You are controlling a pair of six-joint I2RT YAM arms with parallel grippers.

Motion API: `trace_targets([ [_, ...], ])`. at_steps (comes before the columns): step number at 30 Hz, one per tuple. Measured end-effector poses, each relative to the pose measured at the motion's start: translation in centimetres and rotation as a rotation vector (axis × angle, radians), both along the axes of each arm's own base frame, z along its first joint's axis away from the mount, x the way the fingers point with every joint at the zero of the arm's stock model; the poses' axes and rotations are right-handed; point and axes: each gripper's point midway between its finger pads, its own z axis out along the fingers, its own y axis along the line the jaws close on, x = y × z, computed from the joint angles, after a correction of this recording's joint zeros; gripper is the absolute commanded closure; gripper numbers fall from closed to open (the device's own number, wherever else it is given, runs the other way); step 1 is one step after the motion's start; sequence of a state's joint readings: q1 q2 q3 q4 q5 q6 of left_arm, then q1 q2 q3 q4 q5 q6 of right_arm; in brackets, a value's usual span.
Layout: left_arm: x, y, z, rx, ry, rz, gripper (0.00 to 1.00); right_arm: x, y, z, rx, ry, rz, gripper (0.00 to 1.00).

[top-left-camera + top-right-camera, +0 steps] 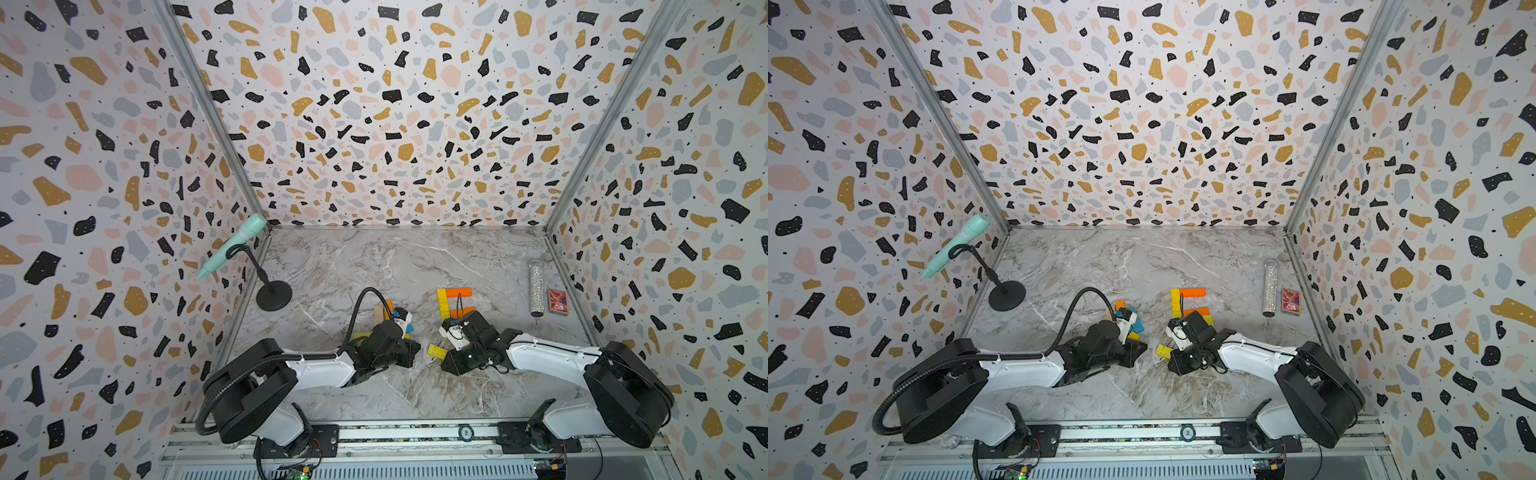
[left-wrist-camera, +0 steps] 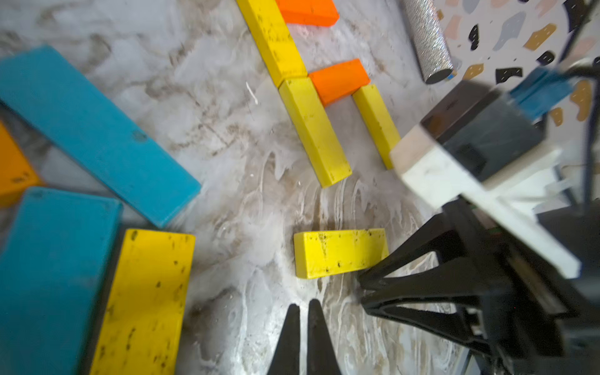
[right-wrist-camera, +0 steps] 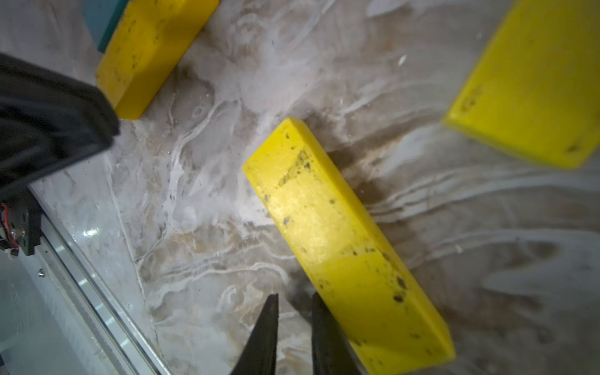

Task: Assemble the number 6 with building blocks
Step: Assemble the building block at the center of the board.

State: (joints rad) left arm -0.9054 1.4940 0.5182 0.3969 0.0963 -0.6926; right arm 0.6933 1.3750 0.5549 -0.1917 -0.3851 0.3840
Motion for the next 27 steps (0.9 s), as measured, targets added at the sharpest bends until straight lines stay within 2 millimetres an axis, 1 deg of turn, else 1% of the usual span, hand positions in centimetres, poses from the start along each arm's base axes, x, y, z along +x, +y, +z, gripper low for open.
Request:
trace_targets([
  [4, -0.1, 0.3, -1.8, 0.044, 0.023, 0.009, 1.00, 0.1, -0.7, 0.0, 0.013, -0.009, -0.024, 0.79],
  [6, 0.0, 0.3, -2.2, 0.058, 0.025, 0.015, 1.00, 0.4, -0.9, 0.0, 0.017, -0.013, -0.039, 0.78],
  [9, 0.3, -0.3, -2.2, 0.061, 0.021, 0.014, 1.00, 0.8, -1.2, 0.0, 0.023, -0.021, -0.055, 0.79],
  [13, 0.7, -1.5, -2.1, 0.053, 0.013, 0.003, 1.00, 1.2, -1.4, 0.0, 0.027, -0.027, -0.070, 0.79],
  [17, 1.0, -2.2, -2.8, 0.061, 0.020, -0.002, 1.00, 1.6, -1.7, 0.0, 0.031, -0.031, -0.086, 0.78],
  [20, 1.0, -2.3, -3.4, 0.065, 0.030, -0.008, 1.00, 1.8, -1.9, 0.0, 0.036, -0.038, -0.097, 0.79],
  [27, 0.4, -3.1, -3.3, 0.043, 0.035, -0.036, 1.00, 2.0, -2.8, 0.0, 0.049, -0.047, -0.134, 0.79],
])
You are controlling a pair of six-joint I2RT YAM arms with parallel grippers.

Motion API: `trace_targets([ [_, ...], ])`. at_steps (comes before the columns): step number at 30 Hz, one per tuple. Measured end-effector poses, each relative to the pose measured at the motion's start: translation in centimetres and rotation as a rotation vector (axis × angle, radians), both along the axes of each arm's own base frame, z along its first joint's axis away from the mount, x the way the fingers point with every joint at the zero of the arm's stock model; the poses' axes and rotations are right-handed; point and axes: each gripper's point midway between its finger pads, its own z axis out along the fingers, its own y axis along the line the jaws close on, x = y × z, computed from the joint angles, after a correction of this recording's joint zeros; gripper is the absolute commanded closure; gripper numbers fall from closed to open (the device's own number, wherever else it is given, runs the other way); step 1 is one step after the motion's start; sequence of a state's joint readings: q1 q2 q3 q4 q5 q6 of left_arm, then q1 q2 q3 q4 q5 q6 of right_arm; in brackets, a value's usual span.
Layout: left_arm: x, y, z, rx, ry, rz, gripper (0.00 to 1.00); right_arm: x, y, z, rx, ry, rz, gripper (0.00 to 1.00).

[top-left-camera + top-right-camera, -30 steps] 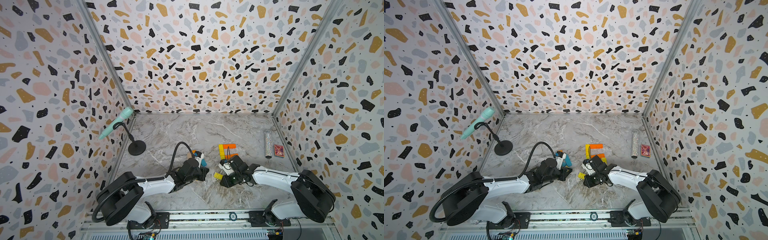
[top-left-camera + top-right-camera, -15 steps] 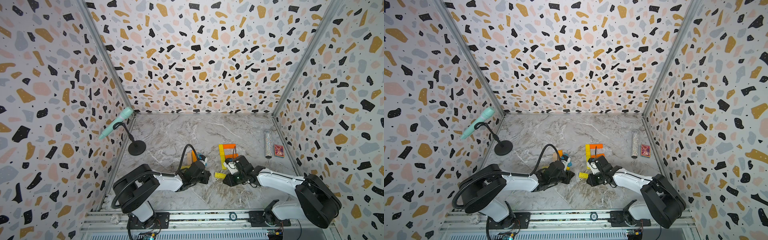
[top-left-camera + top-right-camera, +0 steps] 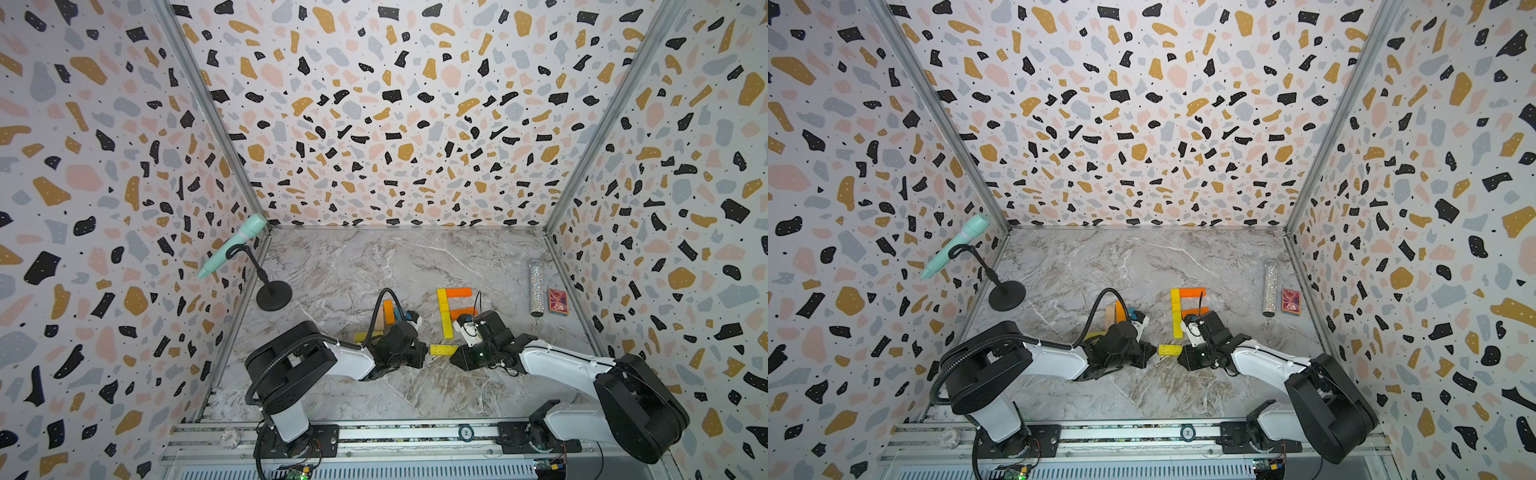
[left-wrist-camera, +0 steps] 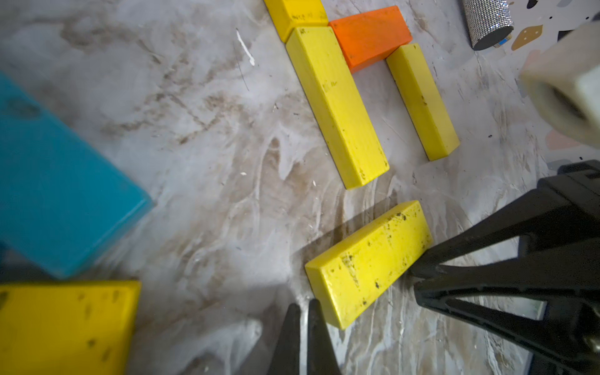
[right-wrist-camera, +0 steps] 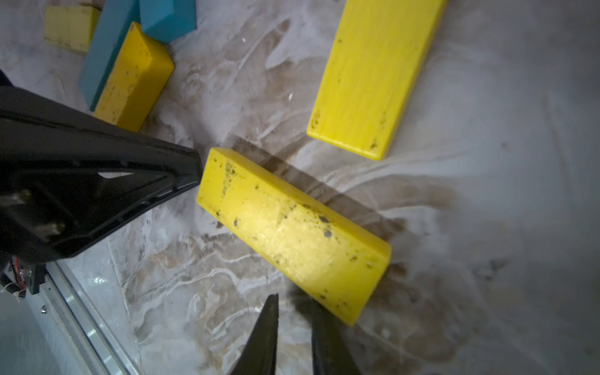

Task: Assemble the number 6 with building blocks
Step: Assemble the building block at the center of the board.

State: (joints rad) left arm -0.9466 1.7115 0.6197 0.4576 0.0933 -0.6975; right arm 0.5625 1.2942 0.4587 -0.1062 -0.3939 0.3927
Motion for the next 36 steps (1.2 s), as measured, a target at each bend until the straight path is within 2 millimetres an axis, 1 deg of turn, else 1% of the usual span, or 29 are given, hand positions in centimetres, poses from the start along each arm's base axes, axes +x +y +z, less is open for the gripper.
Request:
trace_targets([
  [10, -0.4, -1.1, -0.1, -0.046, 0.015, -0.017, 1.00, 0.6, -0.6, 0.0, 0.028, -0.006, -0.035, 0.79],
  [27, 0.4, -2.8, -0.1, -0.073, 0.010, -0.027, 1.00, 1.3, -1.6, 0.0, 0.054, -0.008, -0.068, 0.79],
  [36, 0.4, -3.2, -0.1, -0.085, 0.014, -0.030, 1.00, 1.7, -2.3, 0.0, 0.057, -0.018, -0.093, 0.79],
])
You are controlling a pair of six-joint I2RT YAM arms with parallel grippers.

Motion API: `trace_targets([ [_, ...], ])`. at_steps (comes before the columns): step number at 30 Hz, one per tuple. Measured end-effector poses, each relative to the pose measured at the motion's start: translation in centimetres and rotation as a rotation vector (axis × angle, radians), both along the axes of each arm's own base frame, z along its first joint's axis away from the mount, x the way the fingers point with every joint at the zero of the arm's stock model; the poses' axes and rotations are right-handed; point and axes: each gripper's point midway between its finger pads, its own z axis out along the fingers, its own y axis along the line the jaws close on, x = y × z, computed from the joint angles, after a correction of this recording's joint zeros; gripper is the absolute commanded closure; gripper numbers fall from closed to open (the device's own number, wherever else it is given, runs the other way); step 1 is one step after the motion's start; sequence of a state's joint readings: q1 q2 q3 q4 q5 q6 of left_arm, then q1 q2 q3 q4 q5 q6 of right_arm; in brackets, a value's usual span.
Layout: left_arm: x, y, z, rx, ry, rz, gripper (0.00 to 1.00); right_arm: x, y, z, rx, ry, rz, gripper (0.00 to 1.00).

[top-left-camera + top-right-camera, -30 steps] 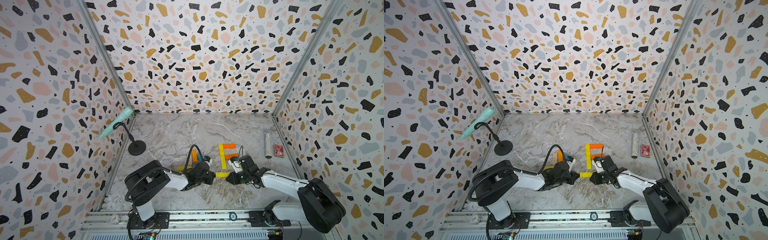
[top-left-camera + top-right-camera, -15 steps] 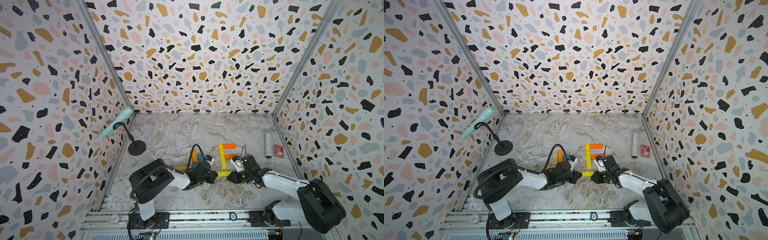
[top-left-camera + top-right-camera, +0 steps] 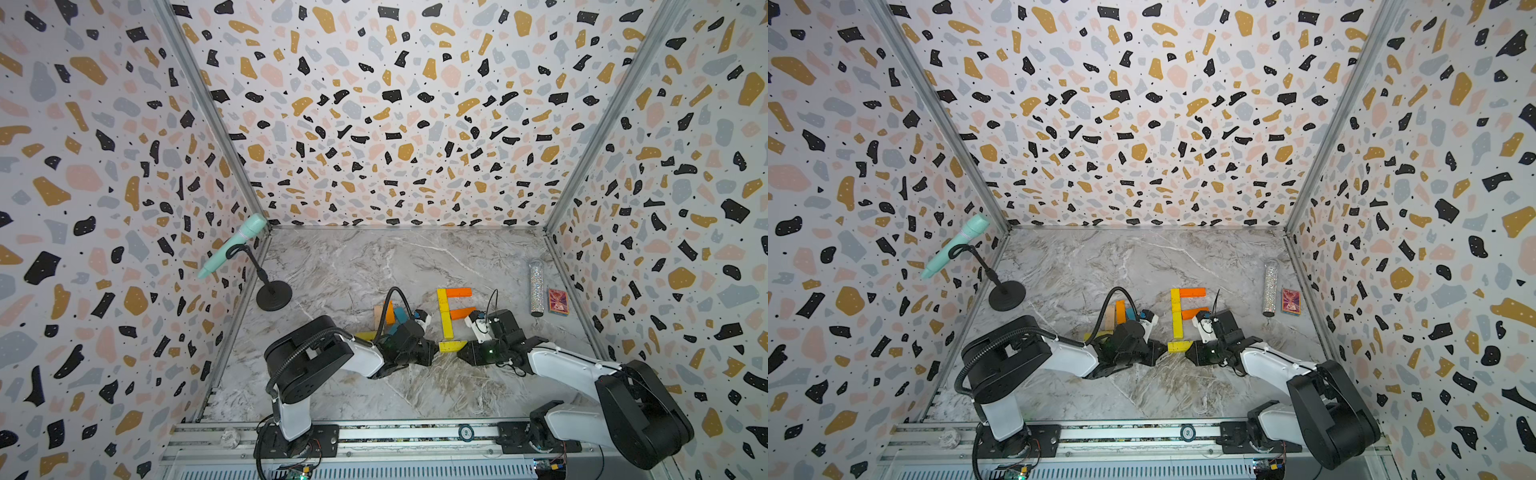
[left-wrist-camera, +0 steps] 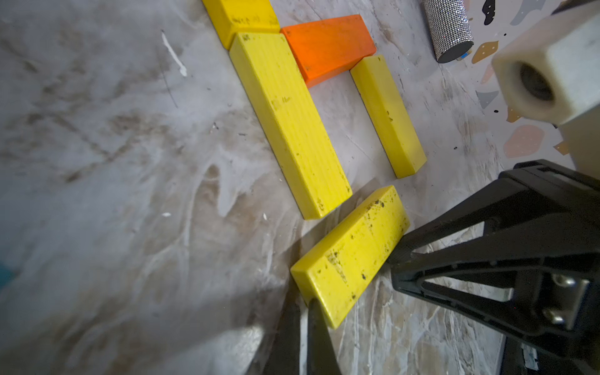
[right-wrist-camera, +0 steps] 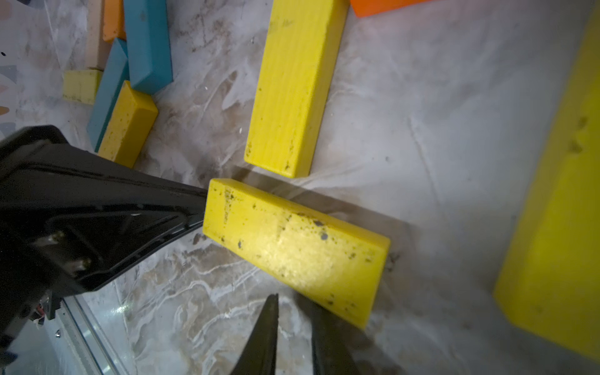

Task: Assemble the number 6 with building blocks
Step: Assemble the building block at the center of the board.

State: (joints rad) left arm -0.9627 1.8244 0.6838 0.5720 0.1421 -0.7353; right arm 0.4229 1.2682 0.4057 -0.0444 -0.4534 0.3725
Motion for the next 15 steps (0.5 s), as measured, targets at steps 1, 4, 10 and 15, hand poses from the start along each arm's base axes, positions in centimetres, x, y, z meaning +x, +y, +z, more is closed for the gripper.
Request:
trace_targets([
  [1, 0.00, -0.10, 0.00, -0.002, 0.001, -0.001, 1.00, 0.03, -0.06, 0.00, 0.000, -0.001, -0.002, 0.79],
  [4, -0.02, -0.42, 0.00, -0.010, 0.003, -0.005, 1.00, 0.11, -0.25, 0.02, 0.000, -0.002, -0.010, 0.78],
  [10, 0.04, -0.73, 0.02, -0.015, 0.006, -0.004, 1.00, 0.12, -0.36, 0.02, 0.001, -0.004, -0.011, 0.78],
  [15, -0.03, -0.82, 0.02, -0.018, 0.007, -0.006, 1.00, 0.07, -0.31, 0.06, 0.005, -0.002, -0.009, 0.78],
])
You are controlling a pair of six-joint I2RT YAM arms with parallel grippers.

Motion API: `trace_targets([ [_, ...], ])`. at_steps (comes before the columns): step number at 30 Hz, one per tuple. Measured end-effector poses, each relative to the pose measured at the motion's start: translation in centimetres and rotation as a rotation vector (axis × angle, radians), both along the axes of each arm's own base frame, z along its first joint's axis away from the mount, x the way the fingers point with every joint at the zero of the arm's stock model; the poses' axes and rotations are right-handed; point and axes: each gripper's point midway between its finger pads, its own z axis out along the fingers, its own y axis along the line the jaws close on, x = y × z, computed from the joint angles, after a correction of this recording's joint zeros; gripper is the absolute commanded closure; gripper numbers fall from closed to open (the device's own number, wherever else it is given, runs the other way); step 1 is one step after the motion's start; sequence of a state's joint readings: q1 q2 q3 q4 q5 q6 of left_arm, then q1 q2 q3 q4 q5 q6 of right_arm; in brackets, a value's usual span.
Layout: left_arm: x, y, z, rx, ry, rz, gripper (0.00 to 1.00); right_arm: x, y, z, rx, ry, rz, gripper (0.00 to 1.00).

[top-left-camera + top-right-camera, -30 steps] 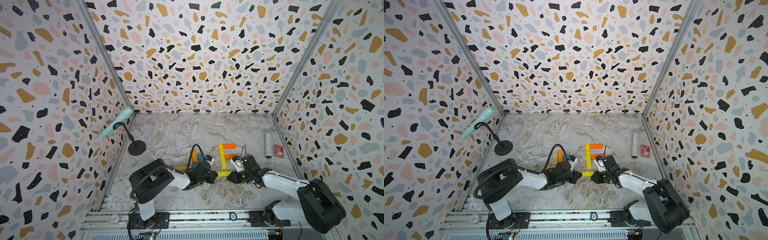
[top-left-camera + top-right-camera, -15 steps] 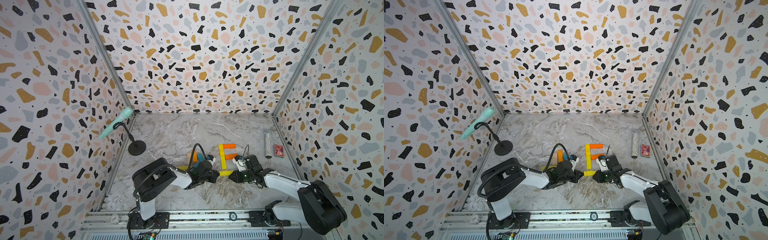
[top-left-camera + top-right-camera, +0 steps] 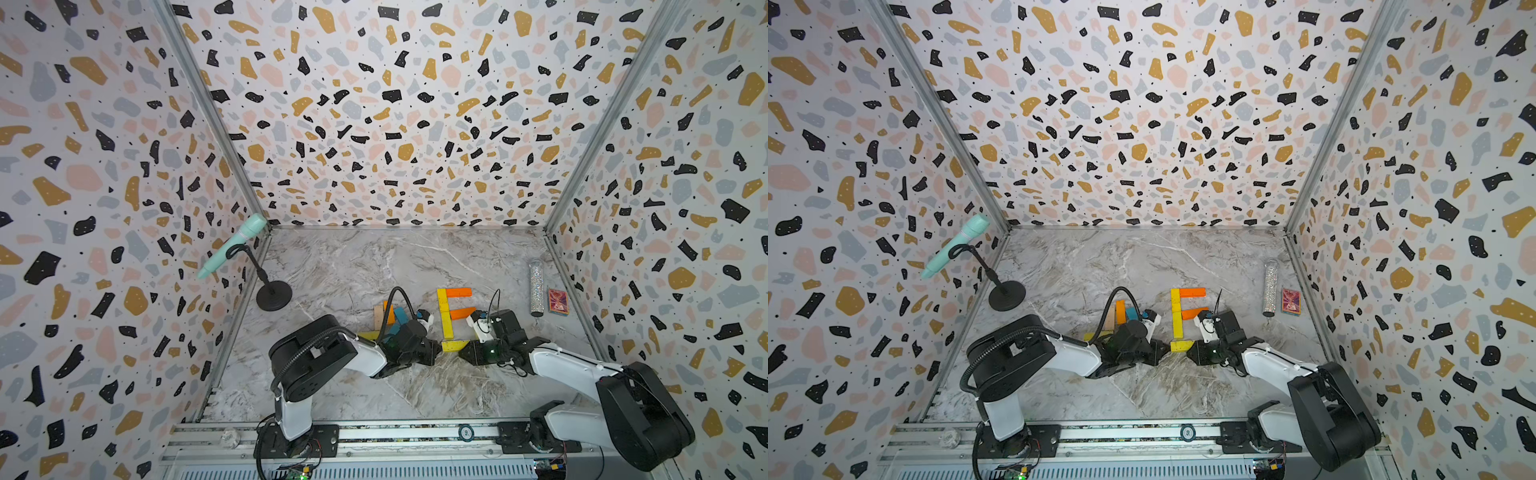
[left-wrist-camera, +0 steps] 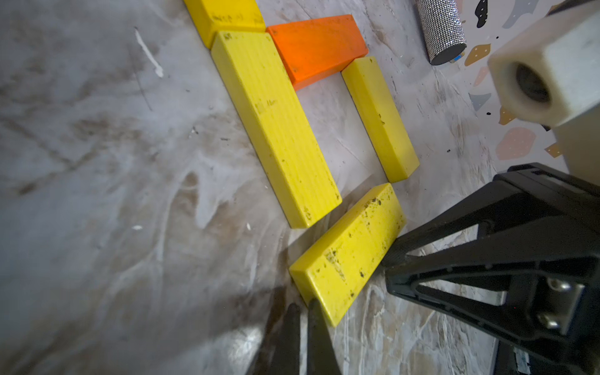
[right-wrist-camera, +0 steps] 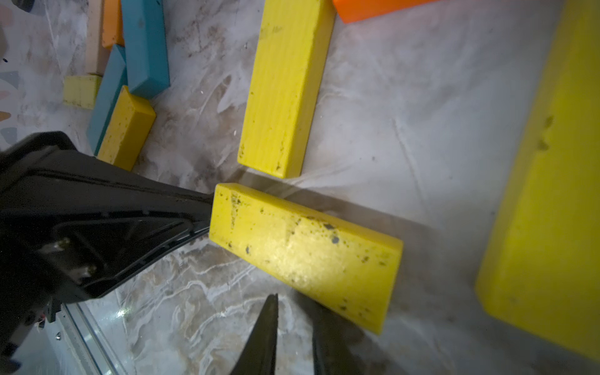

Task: Assemble the number 6 with building blocks
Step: Assemble the building block at the center of the board.

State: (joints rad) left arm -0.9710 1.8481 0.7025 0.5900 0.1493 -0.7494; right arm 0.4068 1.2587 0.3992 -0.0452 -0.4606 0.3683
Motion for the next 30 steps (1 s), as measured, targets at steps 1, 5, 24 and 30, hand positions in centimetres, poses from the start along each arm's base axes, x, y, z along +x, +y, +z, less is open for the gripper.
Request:
trace_targets([
  [1, 0.01, -0.05, 0.00, -0.001, -0.001, 0.000, 1.00, -0.01, 0.01, 0.00, 0.000, 0.000, 0.001, 0.78],
  [5, 0.04, -0.10, 0.01, -0.005, 0.000, 0.002, 1.00, -0.09, 0.14, 0.08, 0.009, 0.003, 0.006, 0.78],
  [24, 0.02, -0.11, -0.01, -0.006, 0.002, 0.003, 1.00, -0.18, 0.34, 0.13, 0.023, 0.003, 0.012, 0.78],
  [30, 0.07, -0.31, 0.00, -0.006, -0.001, 0.003, 1.00, -0.11, 0.30, 0.08, 0.023, 0.004, 0.007, 0.78],
])
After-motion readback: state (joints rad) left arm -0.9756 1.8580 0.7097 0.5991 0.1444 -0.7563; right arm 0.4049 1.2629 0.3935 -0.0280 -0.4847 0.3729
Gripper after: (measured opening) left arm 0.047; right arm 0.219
